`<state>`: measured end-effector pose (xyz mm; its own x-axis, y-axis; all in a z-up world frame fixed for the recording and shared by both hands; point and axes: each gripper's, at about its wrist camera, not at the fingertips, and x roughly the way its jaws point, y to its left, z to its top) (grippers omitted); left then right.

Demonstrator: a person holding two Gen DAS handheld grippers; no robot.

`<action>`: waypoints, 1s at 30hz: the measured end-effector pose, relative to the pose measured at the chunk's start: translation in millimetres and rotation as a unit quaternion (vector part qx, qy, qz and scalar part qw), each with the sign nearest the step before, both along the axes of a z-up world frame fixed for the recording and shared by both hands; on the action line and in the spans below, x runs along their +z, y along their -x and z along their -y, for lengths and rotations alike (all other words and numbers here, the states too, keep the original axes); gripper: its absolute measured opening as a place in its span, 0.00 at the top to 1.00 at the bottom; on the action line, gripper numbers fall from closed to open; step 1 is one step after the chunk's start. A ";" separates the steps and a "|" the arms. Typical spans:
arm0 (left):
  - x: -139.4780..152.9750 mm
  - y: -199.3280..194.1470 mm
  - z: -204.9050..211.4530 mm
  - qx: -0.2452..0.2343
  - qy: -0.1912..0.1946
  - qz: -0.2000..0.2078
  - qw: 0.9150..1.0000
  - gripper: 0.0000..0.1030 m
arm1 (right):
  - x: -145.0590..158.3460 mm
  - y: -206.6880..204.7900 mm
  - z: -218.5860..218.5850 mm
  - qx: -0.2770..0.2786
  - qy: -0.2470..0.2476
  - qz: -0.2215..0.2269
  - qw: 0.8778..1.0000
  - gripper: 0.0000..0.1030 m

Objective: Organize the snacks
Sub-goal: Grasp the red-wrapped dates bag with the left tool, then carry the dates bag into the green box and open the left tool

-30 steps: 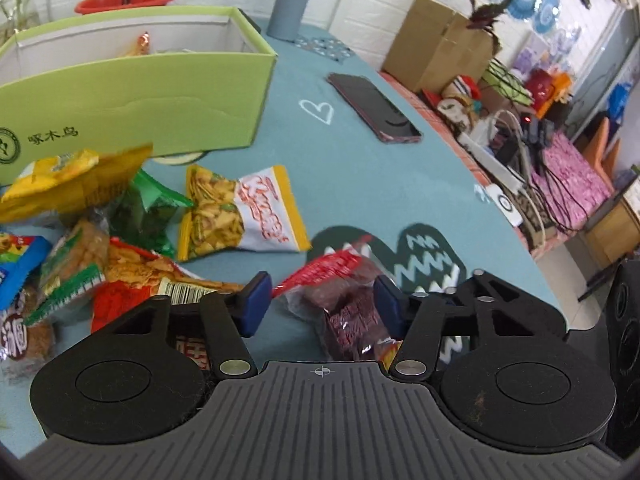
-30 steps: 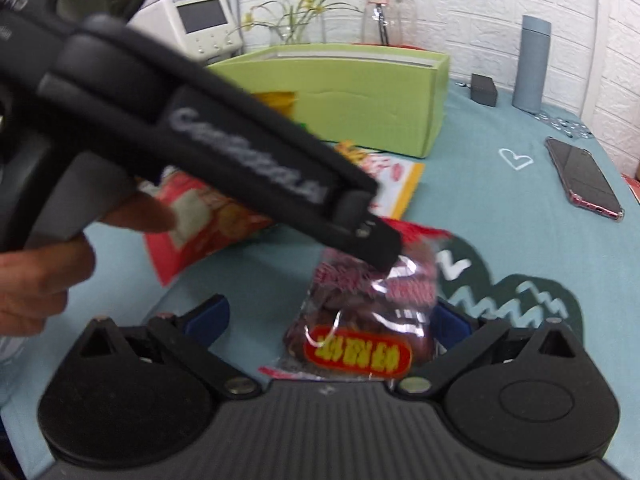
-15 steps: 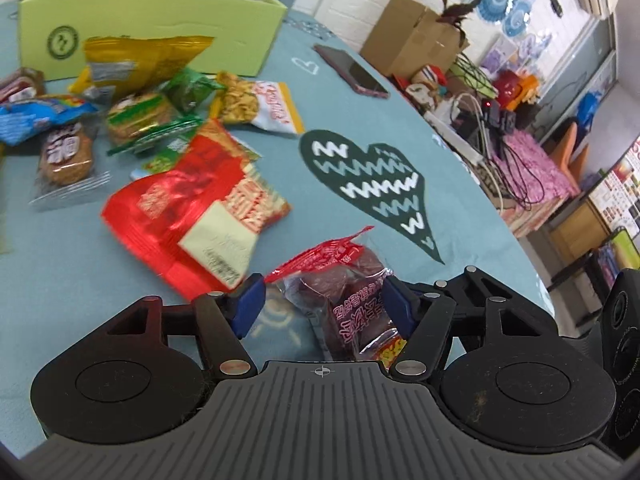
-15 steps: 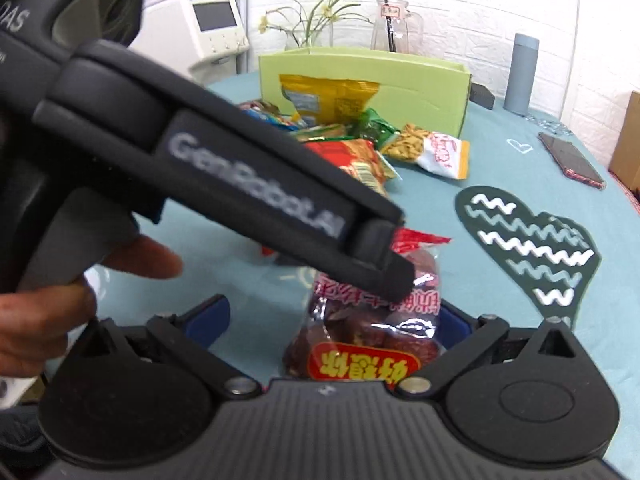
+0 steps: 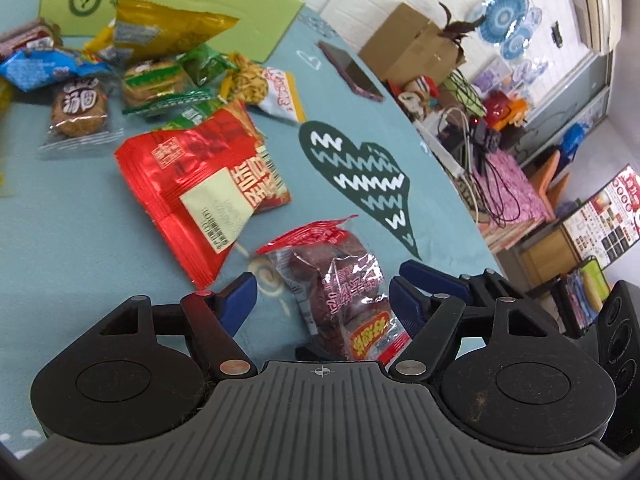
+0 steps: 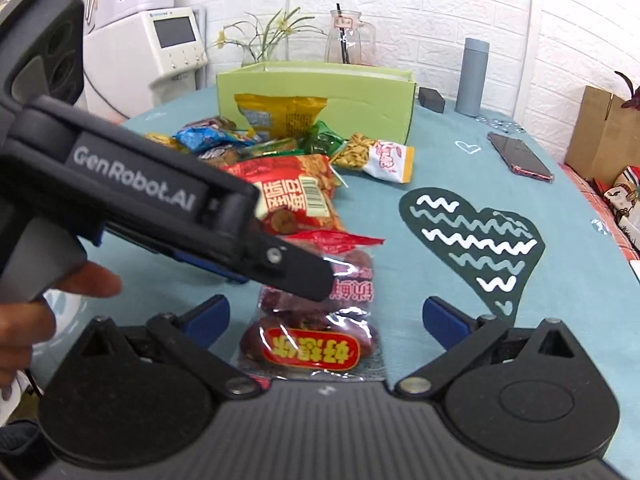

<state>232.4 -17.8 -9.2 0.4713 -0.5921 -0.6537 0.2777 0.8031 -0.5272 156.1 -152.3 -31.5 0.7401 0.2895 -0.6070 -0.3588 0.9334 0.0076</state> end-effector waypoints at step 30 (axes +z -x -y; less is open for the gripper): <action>110.8 -209.3 -91.3 0.109 -0.041 0.132 0.984 0.84 | 100.7 -261.4 -98.2 0.124 0.012 0.106 0.987 0.37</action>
<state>441.7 73.5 101.6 0.7415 -0.4085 -0.5322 0.2125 0.8954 -0.3912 417.6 -54.1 69.2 0.7597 0.4639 -0.4557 -0.5665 0.8162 -0.1137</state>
